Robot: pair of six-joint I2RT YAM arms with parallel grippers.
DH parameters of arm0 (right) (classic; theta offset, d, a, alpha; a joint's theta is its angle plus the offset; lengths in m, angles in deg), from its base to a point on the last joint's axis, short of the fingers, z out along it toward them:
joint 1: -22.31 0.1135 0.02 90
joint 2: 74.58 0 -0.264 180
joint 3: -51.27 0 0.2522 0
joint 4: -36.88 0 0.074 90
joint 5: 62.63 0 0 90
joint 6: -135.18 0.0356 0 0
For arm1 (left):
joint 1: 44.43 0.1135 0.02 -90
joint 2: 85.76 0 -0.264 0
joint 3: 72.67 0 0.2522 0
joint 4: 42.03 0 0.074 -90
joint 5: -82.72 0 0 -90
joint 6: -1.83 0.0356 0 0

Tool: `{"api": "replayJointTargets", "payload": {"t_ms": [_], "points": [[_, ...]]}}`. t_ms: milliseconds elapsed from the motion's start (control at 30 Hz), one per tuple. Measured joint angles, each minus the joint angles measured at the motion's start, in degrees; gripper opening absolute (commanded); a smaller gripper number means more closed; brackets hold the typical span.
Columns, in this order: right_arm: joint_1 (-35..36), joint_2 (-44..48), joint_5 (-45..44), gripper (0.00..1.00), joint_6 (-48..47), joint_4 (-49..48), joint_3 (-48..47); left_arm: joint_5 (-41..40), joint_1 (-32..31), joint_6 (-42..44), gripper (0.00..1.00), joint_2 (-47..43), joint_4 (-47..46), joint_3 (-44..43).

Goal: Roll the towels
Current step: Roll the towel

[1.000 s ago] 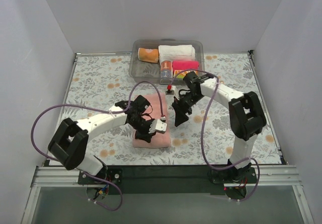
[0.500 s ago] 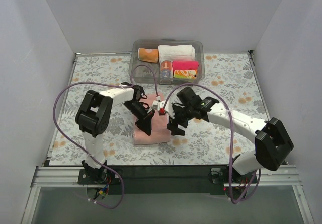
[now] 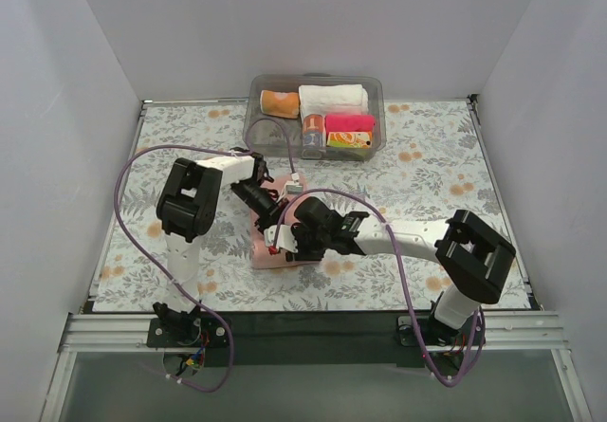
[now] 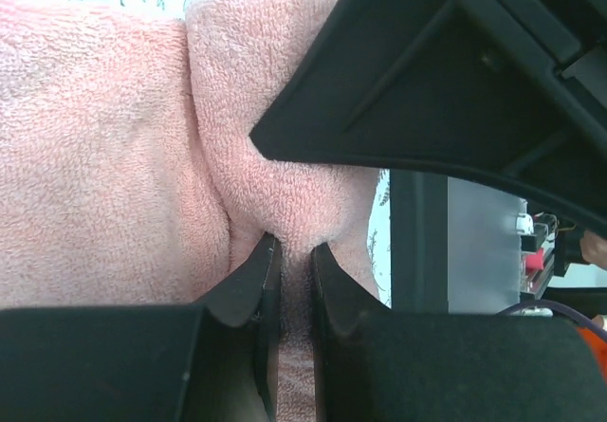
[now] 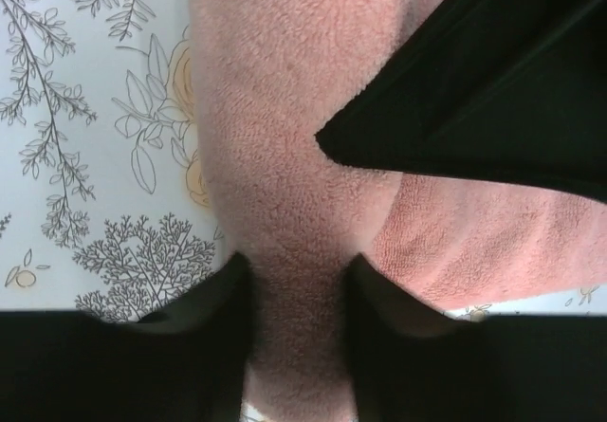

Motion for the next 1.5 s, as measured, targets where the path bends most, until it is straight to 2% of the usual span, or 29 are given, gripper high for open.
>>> {"api": "replayJointTargets", "payload": {"t_ms": [33, 67, 100, 200, 300, 333, 433, 733, 967, 1033, 1133, 1300, 1367, 1500], "points": [[0.0, -0.3, -0.1, 0.09, -0.2, -0.6, 0.0, 0.2, 0.2, 0.1, 0.1, 0.2, 0.0, 0.0], [0.0, -0.3, 0.0, 0.02, -0.4, -1.1, 0.0, 0.3, 0.4, 0.1, 0.14, 0.2, -0.1, 0.0], [-0.1, -0.3, -0.1, 0.01, -0.5, -1.3, 0.0, 0.4, 0.6, 0.1, 0.25, 0.1, -0.3, 0.0], [-0.3, -0.3, 0.7, 0.01, -1.0, -1.1, -0.1, 0.1, 0.9, -0.1, 0.37, -1.1, -2.3, 0.7], [-0.9, -0.4, 2.7, 0.01, -1.0, 0.3, -0.7, -0.5, 1.4, -1.1, 0.43, -4.9, -6.4, 3.1], [-1.1, -0.5, 3.5, 0.01, -0.9, 1.3, -1.2, -0.9, 1.7, -1.7, 0.54, -7.0, -8.2, 4.3], [-1.4, -1.2, 7.6, 0.01, 0.1, 6.2, -3.2, -2.5, 4.2, -3.5, 0.56, -14.6, -13.8, 7.4], [-3.3, -8.0, 22.9, 0.01, 5.8, 19.5, -11.5, -3.3, 19.5, -11.3, 0.58, -34.5, -27.6, 14.6], [-8.4, -22.2, 36.4, 0.01, 9.3, 32.0, -25.2, -4.7, 20.4, -13.3, 0.6, -46.4, -30.5, 24.8], [-9.6, -26.0, 39.8, 0.01, 9.8, 35.7, -28.8, -6.0, 18.8, -10.6, 0.6, -50.1, -29.6, 26.4], [-10.9, -31.2, 44.1, 0.01, 10.7, 40.9, -33.7, -9.3, 13.3, -6.2, 0.63, -55.6, -28.1, 29.3], [-12.0, -38.2, 49.5, 0.01, 11.3, 48.0, -40.1, -17.0, -2.9, -2.1, 0.65, -64.4, -26.4, 34.9], [-12.5, -40.2, 51.7, 0.01, 11.5, 49.7, -41.3, -20.2, -9.3, -1.7, 0.65, -65.5, -26.4, 36.3], [-13.6, -42.6, 55.3, 0.01, 12.0, 51.4, -41.8, -26.4, -17.7, -2.6, 0.69, -62.6, -28.2, 37.5]]}}
